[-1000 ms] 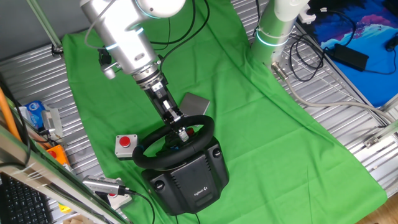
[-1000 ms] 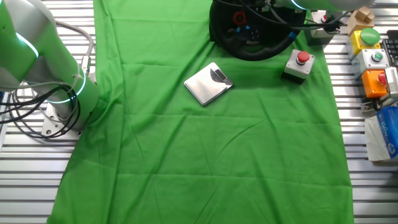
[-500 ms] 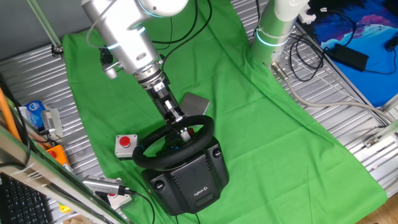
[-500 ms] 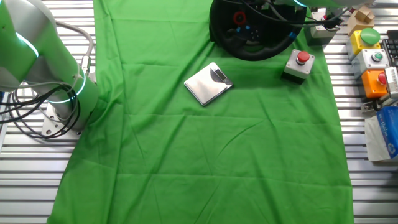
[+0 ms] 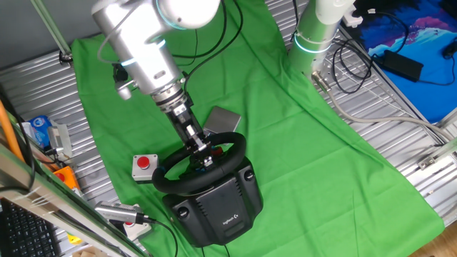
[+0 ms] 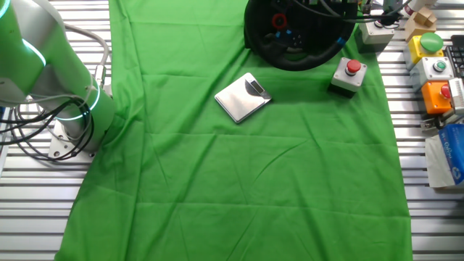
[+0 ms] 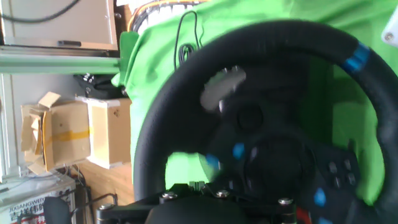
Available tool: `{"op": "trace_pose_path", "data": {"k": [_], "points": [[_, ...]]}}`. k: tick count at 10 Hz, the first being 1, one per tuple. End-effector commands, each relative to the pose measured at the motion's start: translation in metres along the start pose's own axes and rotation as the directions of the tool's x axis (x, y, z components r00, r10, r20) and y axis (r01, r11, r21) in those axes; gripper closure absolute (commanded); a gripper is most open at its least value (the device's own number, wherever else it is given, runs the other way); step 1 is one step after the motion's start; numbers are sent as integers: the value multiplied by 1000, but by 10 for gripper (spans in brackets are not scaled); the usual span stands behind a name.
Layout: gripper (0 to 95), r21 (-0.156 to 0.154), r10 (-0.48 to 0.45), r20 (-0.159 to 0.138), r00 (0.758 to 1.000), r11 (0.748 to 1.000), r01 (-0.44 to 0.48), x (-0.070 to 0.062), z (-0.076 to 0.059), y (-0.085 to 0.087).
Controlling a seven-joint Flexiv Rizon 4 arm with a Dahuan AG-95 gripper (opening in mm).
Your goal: Rotate the steering wheel 90 degrees clockwise
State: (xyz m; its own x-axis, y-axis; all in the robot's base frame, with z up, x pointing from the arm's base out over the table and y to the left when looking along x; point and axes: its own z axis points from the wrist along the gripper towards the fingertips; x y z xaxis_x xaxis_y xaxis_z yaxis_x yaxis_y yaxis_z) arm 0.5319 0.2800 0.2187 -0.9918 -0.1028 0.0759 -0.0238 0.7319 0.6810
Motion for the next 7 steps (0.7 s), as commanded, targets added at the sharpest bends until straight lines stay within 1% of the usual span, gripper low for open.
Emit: {"op": "trace_pose_path", "data": {"k": [1, 4, 7], "points": [[950, -1, -1, 17, 1000, 1000, 2, -4, 5, 0], [950, -3, -10, 29, 1000, 1000, 10, -10, 8, 2], [950, -7, -15, 29, 999, 1000, 15, -10, 6, 1]]}}
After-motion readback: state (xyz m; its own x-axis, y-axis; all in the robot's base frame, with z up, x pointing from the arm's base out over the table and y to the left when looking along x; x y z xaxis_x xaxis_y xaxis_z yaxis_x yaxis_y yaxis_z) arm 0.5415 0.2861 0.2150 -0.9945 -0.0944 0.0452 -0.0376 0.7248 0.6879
